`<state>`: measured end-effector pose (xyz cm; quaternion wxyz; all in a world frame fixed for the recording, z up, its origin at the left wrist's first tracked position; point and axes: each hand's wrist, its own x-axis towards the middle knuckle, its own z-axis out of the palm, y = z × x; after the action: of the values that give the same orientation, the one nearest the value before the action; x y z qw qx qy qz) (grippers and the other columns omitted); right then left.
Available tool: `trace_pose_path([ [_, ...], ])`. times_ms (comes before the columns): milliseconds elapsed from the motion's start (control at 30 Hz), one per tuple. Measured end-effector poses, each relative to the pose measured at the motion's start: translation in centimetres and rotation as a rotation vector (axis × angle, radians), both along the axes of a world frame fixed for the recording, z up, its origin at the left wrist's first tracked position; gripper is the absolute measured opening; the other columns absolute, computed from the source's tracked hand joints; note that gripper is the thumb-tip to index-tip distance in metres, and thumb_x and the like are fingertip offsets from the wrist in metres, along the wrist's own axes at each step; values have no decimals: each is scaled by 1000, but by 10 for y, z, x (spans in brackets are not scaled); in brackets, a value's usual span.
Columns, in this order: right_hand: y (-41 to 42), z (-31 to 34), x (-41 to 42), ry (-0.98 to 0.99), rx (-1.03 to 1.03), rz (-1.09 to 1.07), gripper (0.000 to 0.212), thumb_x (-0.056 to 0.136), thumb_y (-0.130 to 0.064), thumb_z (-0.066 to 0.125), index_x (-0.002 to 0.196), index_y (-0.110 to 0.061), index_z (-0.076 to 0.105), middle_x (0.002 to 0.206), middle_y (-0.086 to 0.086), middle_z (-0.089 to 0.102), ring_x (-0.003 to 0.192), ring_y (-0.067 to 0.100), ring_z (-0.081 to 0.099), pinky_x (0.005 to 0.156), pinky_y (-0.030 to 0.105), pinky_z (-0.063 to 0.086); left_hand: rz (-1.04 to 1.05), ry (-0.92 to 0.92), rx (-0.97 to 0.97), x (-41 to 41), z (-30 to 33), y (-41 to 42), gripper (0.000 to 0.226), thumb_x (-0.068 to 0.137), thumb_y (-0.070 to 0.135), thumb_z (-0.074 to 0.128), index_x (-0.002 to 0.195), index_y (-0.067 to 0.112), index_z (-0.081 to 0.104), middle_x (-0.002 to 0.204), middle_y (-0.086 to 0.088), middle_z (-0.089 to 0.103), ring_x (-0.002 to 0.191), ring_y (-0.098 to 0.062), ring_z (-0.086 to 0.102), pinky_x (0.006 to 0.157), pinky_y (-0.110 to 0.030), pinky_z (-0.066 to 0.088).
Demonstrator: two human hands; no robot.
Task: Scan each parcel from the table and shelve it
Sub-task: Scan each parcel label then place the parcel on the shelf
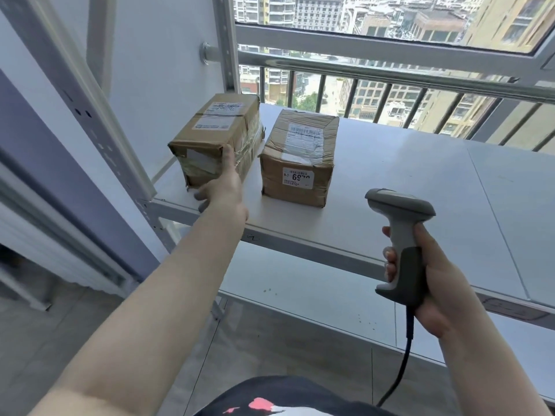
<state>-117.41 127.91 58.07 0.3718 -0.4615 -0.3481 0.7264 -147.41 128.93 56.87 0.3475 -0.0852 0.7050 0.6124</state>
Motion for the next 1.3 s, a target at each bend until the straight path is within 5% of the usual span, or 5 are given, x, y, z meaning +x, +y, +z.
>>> trace_pose_path([
  [200, -2, 2, -6, -16, -6, 23, 46, 88, -55, 57, 109, -16, 70, 69, 0, 58, 58, 11, 52, 64, 26, 43, 73, 11, 17, -45, 17, 9, 119, 68, 84, 61, 155, 21, 12, 158, -10, 25, 143, -36, 28, 114, -51, 34],
  [767, 1, 0, -7, -10, -6, 26, 51, 85, -56, 58, 112, -15, 70, 70, 0, 59, 59, 11, 52, 65, 24, 45, 100, 19, 203, -66, 7, 30, 114, 74, 65, 74, 157, 19, 12, 156, -1, 34, 139, -28, 39, 108, -43, 42],
  [1033, -3, -2, -6, 12, -5, 17, 49, 87, -53, 58, 112, -13, 69, 71, 3, 59, 60, 12, 53, 64, 23, 47, 62, 45, 230, -35, 18, 10, 109, 80, 63, 70, 158, 16, 10, 161, -2, 21, 147, -24, 28, 115, -43, 31],
  [1167, -8, -2, -3, 8, -9, 18, 48, 85, -54, 58, 110, -14, 69, 70, 2, 59, 58, 11, 53, 65, 24, 44, 42, 35, 183, -2, 25, -16, 97, 80, 64, 69, 152, 17, 24, 148, -1, 35, 137, -24, 38, 110, -43, 38],
  [1300, -18, -5, 6, -16, -22, 15, 47, 83, -55, 59, 106, -15, 70, 69, 2, 59, 57, 12, 52, 67, 27, 40, -25, 25, 235, 52, 10, -43, 53, 88, 48, 69, 126, 16, 50, 103, 1, 51, 91, -16, 52, 78, -29, 48],
])
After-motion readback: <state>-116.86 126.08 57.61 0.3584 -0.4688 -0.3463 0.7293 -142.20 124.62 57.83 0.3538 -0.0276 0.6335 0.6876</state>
